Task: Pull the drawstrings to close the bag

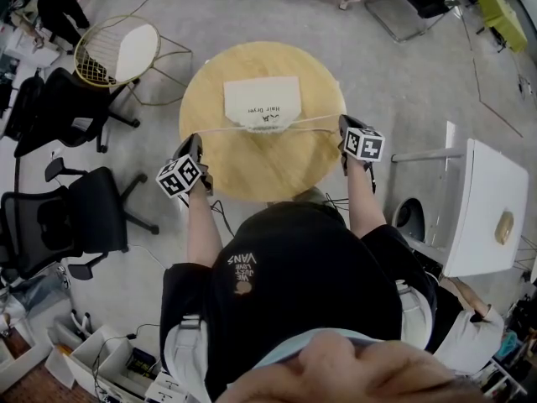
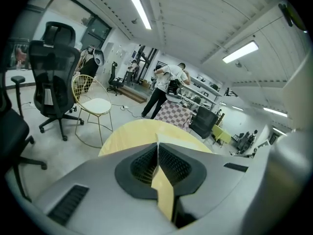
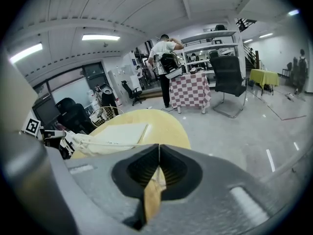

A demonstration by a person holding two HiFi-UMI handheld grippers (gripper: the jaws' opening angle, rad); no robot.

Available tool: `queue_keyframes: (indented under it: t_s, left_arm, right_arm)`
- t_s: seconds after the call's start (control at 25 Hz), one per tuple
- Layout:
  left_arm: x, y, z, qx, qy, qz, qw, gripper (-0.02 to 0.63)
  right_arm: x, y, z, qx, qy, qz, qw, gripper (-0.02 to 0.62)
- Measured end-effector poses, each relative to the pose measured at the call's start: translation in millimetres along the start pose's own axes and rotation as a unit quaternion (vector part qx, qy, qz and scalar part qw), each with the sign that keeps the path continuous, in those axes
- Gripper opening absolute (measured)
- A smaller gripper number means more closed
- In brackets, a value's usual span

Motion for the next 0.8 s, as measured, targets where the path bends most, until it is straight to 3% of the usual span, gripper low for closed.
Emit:
queue_keyframes:
  t_s: [0.8]
  left_arm:
    - [37, 3, -15, -0.031, -0.01, -0.05, 0.9982, 0.043]
  right_arm:
    - [24, 7, -1, 0.011, -0.003, -0.024, 1.0, 0.009]
Point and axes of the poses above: the fingertips, and each gripper's own axes: y forward along the fingers, z to its right, x out of its underside, the point moved 8 cm from there along -y, backward along the fingers, and after that the axes turned 5 degrees about -x, right-handed, at the moved point
